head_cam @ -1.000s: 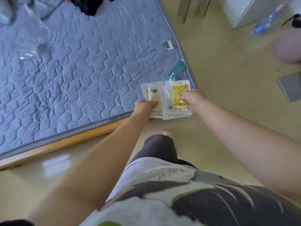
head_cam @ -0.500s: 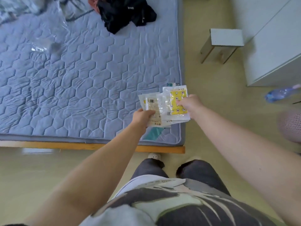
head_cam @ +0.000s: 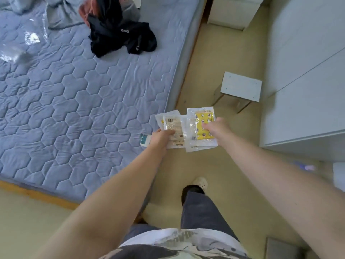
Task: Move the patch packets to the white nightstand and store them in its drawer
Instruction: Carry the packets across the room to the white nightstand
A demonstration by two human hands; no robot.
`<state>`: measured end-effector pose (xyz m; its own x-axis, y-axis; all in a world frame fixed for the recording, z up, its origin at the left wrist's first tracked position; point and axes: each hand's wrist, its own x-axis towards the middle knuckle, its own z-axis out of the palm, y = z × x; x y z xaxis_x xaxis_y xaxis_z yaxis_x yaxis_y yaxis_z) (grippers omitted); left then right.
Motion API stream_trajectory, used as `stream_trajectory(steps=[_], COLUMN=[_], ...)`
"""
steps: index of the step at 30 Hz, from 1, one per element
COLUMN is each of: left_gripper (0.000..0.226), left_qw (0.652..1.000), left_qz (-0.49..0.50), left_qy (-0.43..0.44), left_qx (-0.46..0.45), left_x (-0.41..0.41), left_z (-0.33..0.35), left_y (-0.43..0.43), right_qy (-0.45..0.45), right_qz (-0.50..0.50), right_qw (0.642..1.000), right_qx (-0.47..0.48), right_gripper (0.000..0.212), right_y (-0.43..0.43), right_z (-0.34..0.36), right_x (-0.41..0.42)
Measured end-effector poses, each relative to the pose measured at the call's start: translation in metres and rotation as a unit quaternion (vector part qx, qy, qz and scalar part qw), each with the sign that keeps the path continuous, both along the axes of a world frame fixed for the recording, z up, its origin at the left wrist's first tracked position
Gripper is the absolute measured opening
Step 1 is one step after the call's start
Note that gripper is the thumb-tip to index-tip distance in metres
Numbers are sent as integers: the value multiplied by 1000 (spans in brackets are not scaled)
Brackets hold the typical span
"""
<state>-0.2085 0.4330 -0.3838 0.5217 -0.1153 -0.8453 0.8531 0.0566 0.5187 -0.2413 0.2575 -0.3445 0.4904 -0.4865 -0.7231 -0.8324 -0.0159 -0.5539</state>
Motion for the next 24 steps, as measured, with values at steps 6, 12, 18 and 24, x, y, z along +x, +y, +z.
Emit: stream_trajectory(steps=[6, 12, 18, 24], left_gripper=[18, 15, 18, 17], left_qw=[1000, 997, 995, 988], left_qz=[-21, -43, -58, -105], left_qy=[-20, -60, -84, -111], left_qx=[-12, 13, 13, 23], left_x=[47, 133, 283, 438], left_z=[9, 5, 4, 37], left_y=[-116, -164, -222, -290], right_qy=[-2, -11, -58, -69], right_qz=[-19, -23, -37, -94], right_qw=[1000, 999, 995, 991], right_qx=[-3, 42, 68, 59], right_gripper=[25, 44, 29, 28], right_y=[-120, -162, -224, -296], right_z=[-3, -19, -17, 3], right_x=[41, 123, 265, 405])
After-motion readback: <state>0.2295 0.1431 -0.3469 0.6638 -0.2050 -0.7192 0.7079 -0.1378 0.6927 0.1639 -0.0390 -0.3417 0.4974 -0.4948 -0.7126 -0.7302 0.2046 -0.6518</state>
